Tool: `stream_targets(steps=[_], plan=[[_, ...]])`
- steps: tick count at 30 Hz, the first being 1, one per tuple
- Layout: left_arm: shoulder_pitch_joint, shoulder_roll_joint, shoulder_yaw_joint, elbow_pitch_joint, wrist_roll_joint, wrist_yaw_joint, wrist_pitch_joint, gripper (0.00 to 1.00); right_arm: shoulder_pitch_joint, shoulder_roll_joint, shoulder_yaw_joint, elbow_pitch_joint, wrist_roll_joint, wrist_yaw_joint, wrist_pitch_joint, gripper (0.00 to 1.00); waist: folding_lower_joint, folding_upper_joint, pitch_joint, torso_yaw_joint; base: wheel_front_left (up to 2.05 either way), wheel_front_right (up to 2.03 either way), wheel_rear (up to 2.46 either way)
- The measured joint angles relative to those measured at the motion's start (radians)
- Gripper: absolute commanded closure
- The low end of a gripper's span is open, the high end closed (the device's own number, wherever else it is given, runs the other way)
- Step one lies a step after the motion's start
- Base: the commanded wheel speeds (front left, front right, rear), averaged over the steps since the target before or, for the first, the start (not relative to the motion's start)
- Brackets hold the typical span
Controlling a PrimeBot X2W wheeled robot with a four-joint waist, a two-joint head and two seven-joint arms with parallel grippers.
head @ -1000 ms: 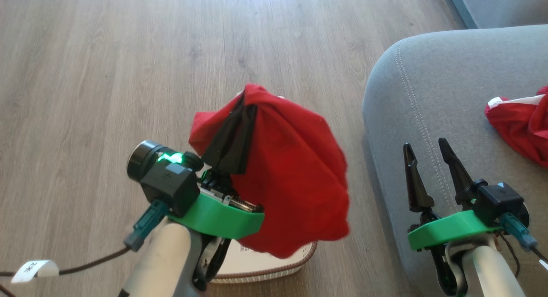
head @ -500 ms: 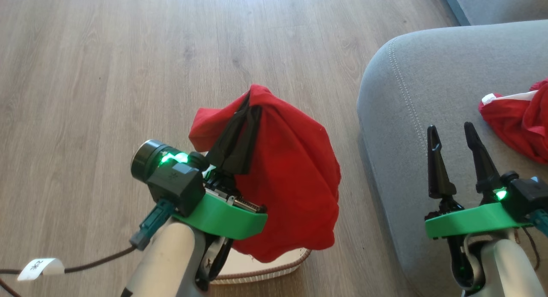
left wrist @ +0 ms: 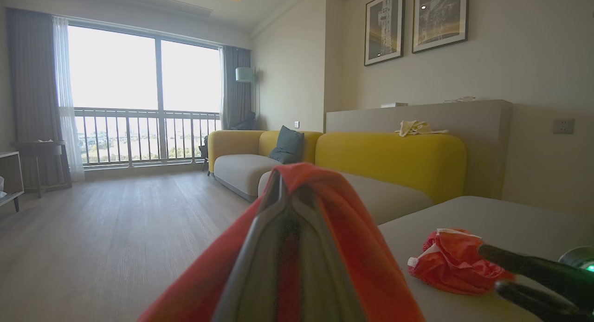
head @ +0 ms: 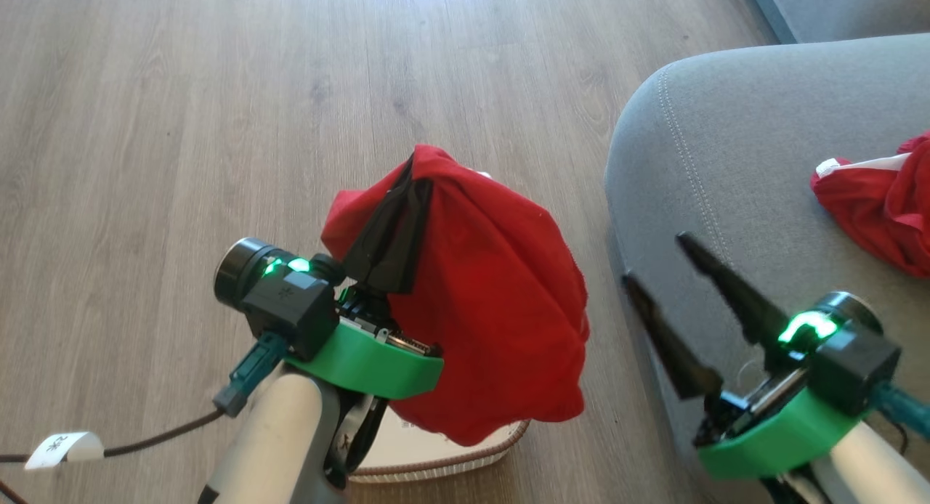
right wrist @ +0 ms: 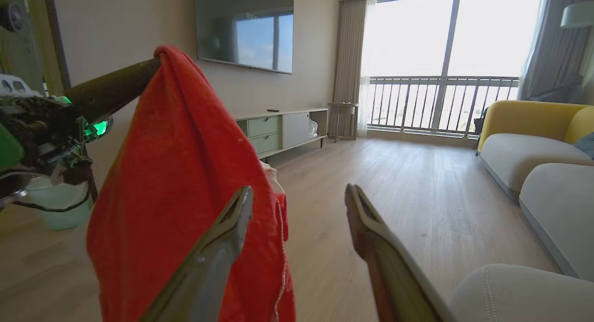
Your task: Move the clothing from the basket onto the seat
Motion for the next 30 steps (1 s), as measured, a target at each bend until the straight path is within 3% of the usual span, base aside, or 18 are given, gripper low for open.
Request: stream_targets(steps=[3, 9, 17, 30], plan=[[0.000, 0.000, 0.001, 0.001, 0.000, 0.000, 0.000, 1.00, -0.008, -0.053, 0.072, -0.035, 0.005, 0.000, 0.000, 0.00, 0.0000, 0.0000, 0.001, -0.001, 0.00, 0.00, 0.00], [0.000, 0.000, -0.004, 0.005, 0.000, -0.001, 0.000, 1.00, -0.069, -0.089, 0.147, -0.044, -0.042, 0.000, 0.000, 0.00, 0.0000, 0.0000, 0.004, -0.003, 0.00, 0.00, 0.00], [0.000, 0.000, -0.039, 0.005, 0.000, -0.029, 0.000, 1.00, -0.096, -0.079, 0.189, 0.009, -0.120, 0.000, 0.000, 0.00, 0.0000, 0.0000, 0.009, 0.003, 0.00, 0.00, 0.00], [-0.003, 0.002, -0.148, 0.004, 0.026, -0.063, 0.000, 1.00, -0.255, -0.083, 0.353, 0.144, -0.099, 0.000, 0.000, 0.00, 0.0000, 0.0001, 0.015, 0.021, 0.00, 0.00, 0.00]])
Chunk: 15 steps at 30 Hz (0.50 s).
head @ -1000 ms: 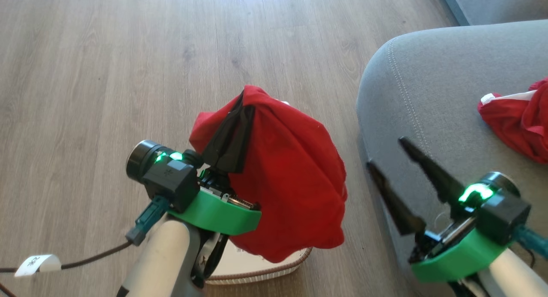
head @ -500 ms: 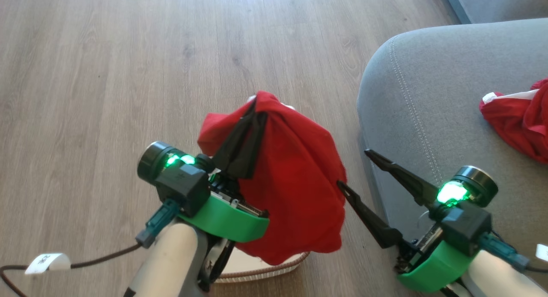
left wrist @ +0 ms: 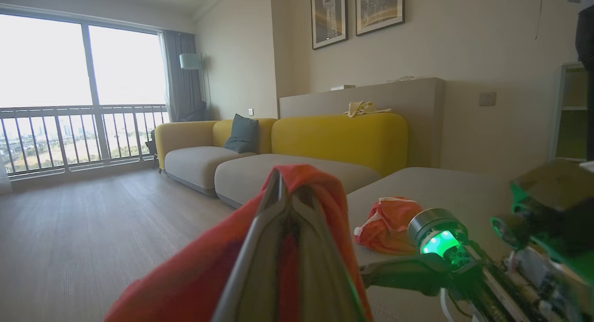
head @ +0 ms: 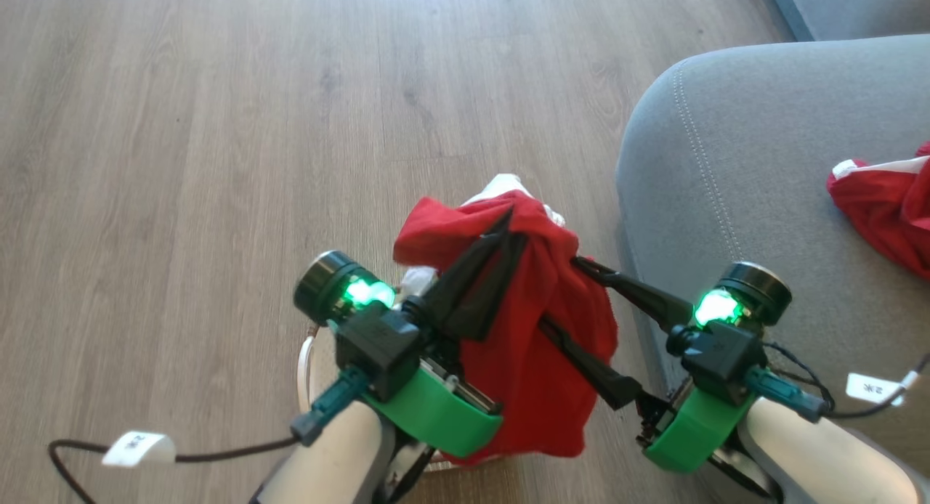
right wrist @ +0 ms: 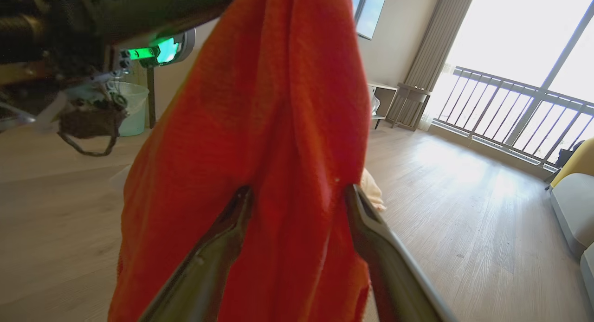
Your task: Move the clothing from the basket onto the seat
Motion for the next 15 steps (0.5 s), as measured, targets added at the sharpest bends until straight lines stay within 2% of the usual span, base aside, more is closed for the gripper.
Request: stream_targets(steps=[9, 15], plan=[[-0.020, 0.003, -0.049, -0.002, -0.003, -0.021, 0.000, 1.00, -0.070, 0.007, 0.083, 0.097, -0.010, 0.000, 0.000, 0.00, 0.0000, 0.0000, 0.005, 0.018, 0.00, 0.00, 0.00], [-0.020, 0.005, -0.077, -0.002, -0.002, -0.030, 0.000, 1.00, -0.137, 0.039, 0.192, 0.124, -0.039, 0.000, 0.000, 0.00, 0.0000, 0.0000, 0.004, 0.025, 0.00, 0.00, 0.00]])
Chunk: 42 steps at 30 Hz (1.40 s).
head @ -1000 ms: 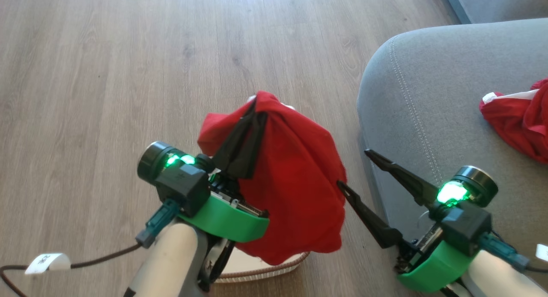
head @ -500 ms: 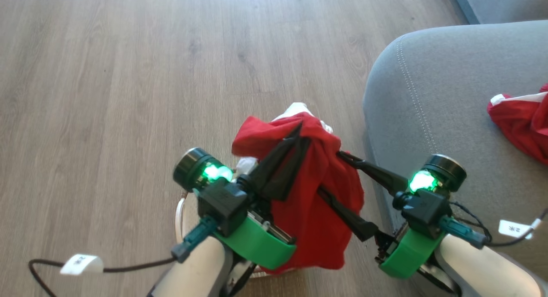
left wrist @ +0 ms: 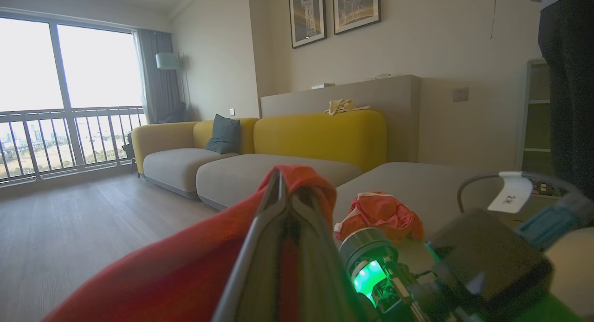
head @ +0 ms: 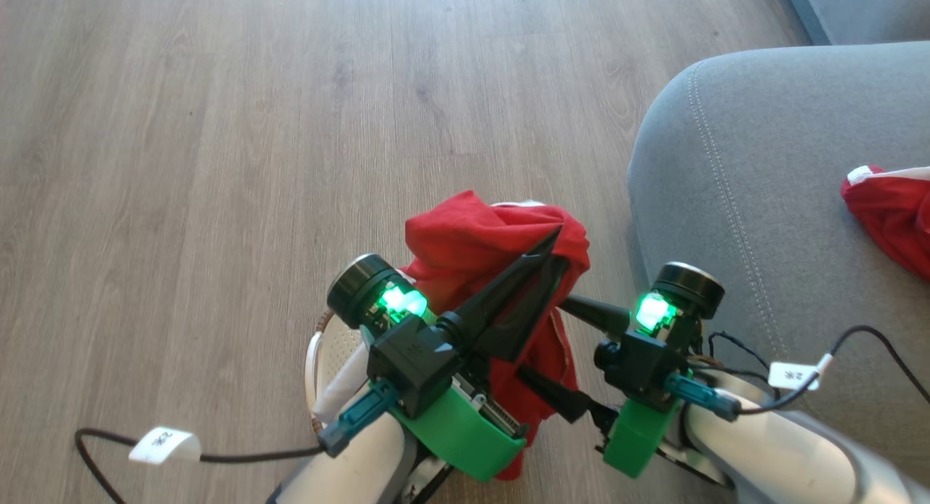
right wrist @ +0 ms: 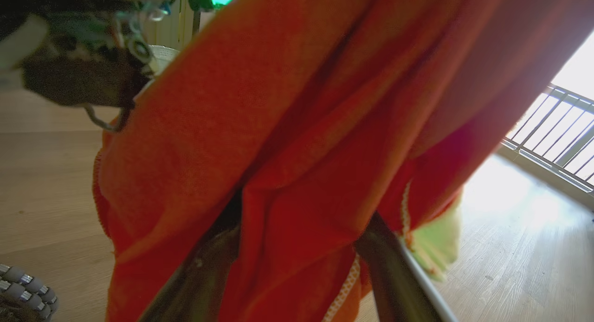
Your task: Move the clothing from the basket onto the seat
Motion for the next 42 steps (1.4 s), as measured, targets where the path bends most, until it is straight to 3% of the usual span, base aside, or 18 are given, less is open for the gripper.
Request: stream_targets(steps=[8, 9, 10, 11, 12, 24, 34, 42], plan=[[0.000, 0.001, -0.018, 0.001, -0.001, -0.004, 0.000, 1.00, -0.021, 0.080, -0.016, 0.066, -0.022, 0.000, 0.000, 0.00, 0.0000, 0.0000, -0.004, 0.009, 0.00, 0.00, 0.00], [0.000, 0.001, -0.023, 0.001, -0.001, -0.004, 0.000, 1.00, -0.021, 0.093, -0.026, 0.070, -0.023, 0.000, 0.000, 0.13, 0.0000, 0.0000, -0.005, 0.011, 0.00, 0.00, 0.00], [0.000, 0.001, -0.029, 0.001, -0.002, -0.004, 0.000, 1.00, -0.021, 0.104, -0.035, 0.081, -0.022, 0.000, 0.000, 0.13, 0.0000, 0.0000, -0.006, 0.013, 0.00, 0.00, 0.00], [0.000, 0.001, -0.031, 0.001, -0.009, -0.004, 0.000, 1.00, -0.020, 0.114, -0.044, 0.096, -0.020, 0.000, 0.000, 0.76, 0.0000, 0.0000, -0.006, 0.014, 0.00, 0.00, 0.00], [0.000, 0.001, -0.031, 0.001, -0.018, -0.004, 0.000, 1.00, -0.017, 0.121, -0.054, 0.105, -0.020, 0.000, 0.001, 1.00, 0.0000, 0.0000, -0.007, 0.016, 0.00, 0.00, 0.00], [0.002, 0.001, 0.023, 0.002, -0.024, -0.001, 0.000, 1.00, 0.078, 0.187, -0.294, 0.135, -0.017, 0.000, 0.001, 1.00, 0.0000, 0.0000, -0.008, 0.022, 0.00, 0.00, 0.00], [0.036, 0.000, 0.076, 0.008, -0.024, 0.012, 0.000, 1.00, 0.140, 0.252, -0.519, 0.090, 0.001, 0.000, 0.001, 1.00, 0.0000, 0.0000, -0.011, 0.006, 0.00, 0.00, 0.00], [0.044, 0.000, 0.084, 0.045, -0.024, 0.006, 0.000, 1.00, 0.152, 0.285, -0.570, 0.008, 0.001, 0.000, 0.002, 1.00, 0.0000, 0.0000, -0.008, 0.003, 0.00, 0.00, 0.00]])
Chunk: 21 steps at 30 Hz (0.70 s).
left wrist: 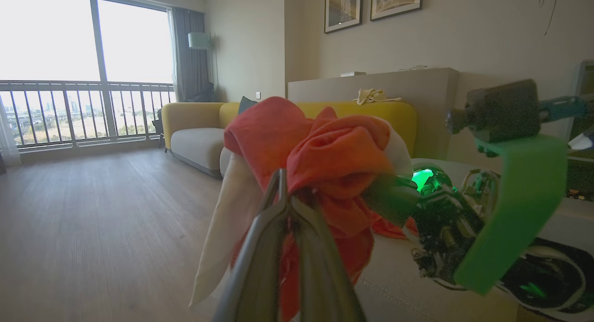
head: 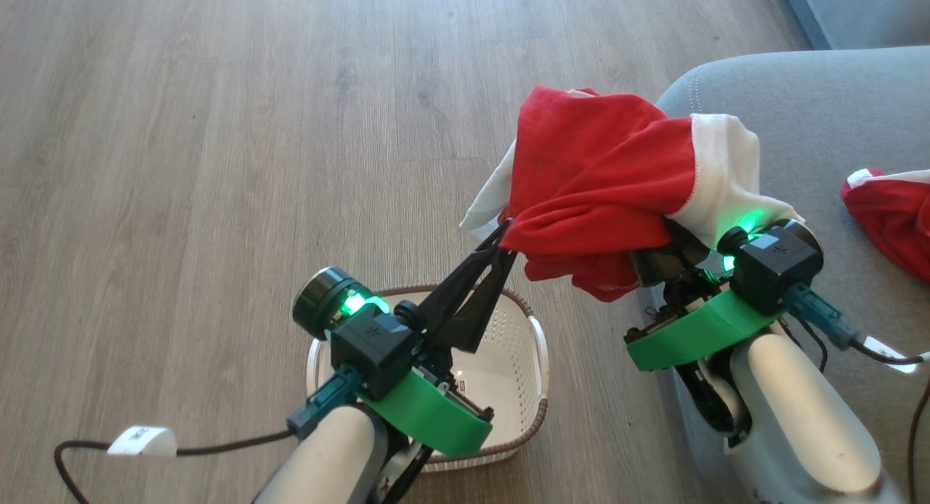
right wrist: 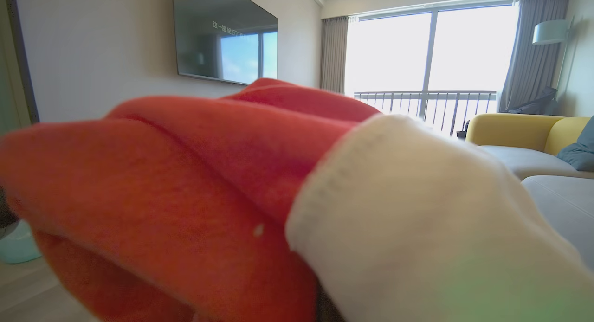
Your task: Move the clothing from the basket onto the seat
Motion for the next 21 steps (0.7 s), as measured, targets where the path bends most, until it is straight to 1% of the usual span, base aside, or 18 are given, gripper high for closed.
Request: stream_targets(steps=[9, 10, 11, 12, 13, 15, 17, 21], plan=[[0.005, 0.000, -0.016, 0.050, 0.000, -0.009, 0.000, 1.00, 0.000, 0.000, 0.002, -0.028, 0.029, 0.000, 0.000, 1.00, 0.0000, 0.0000, 0.009, 0.006, 0.00, 0.00, 0.00], [0.007, 0.000, -0.016, 0.053, 0.002, -0.010, 0.000, 0.71, 0.000, 0.000, 0.002, -0.028, 0.031, 0.000, 0.000, 1.00, 0.0000, 0.0000, 0.009, 0.006, 0.00, 0.00, 0.00], [0.010, 0.000, -0.016, 0.056, 0.002, -0.010, 0.000, 0.71, 0.001, 0.000, 0.002, -0.028, 0.035, 0.000, 0.000, 1.00, 0.0000, 0.0000, 0.008, 0.006, 0.00, 0.00, 0.00], [0.016, 0.000, -0.015, 0.061, 0.003, -0.010, 0.000, 0.33, 0.002, 0.000, 0.002, -0.028, 0.036, 0.000, 0.000, 1.00, 0.0000, 0.0000, 0.008, 0.006, 0.00, 0.00, 0.00], [0.021, 0.000, -0.016, 0.067, 0.006, -0.010, 0.000, 0.00, 0.004, 0.000, 0.002, -0.027, 0.036, 0.000, 0.000, 1.00, 0.0000, 0.0000, 0.007, 0.006, 0.00, 0.00, 0.00], [0.025, 0.000, -0.016, 0.086, 0.012, -0.010, 0.000, 0.00, 0.013, -0.001, 0.002, -0.026, 0.036, 0.000, 0.000, 1.00, 0.0000, 0.0000, 0.006, 0.006, 0.00, 0.00, 0.00], [0.025, 0.000, -0.017, 0.113, 0.055, -0.010, 0.000, 0.00, 0.021, 0.000, 0.002, -0.023, 0.036, 0.000, 0.000, 1.00, 0.0000, 0.0000, 0.005, 0.004, 0.00, 0.00, 0.00], [0.025, 0.000, -0.018, 0.132, 0.080, -0.010, 0.000, 0.00, 0.021, 0.001, -0.006, -0.016, 0.037, 0.000, 0.000, 1.00, 0.0000, 0.0000, 0.004, 0.002, 0.00, 0.00, 0.00]])
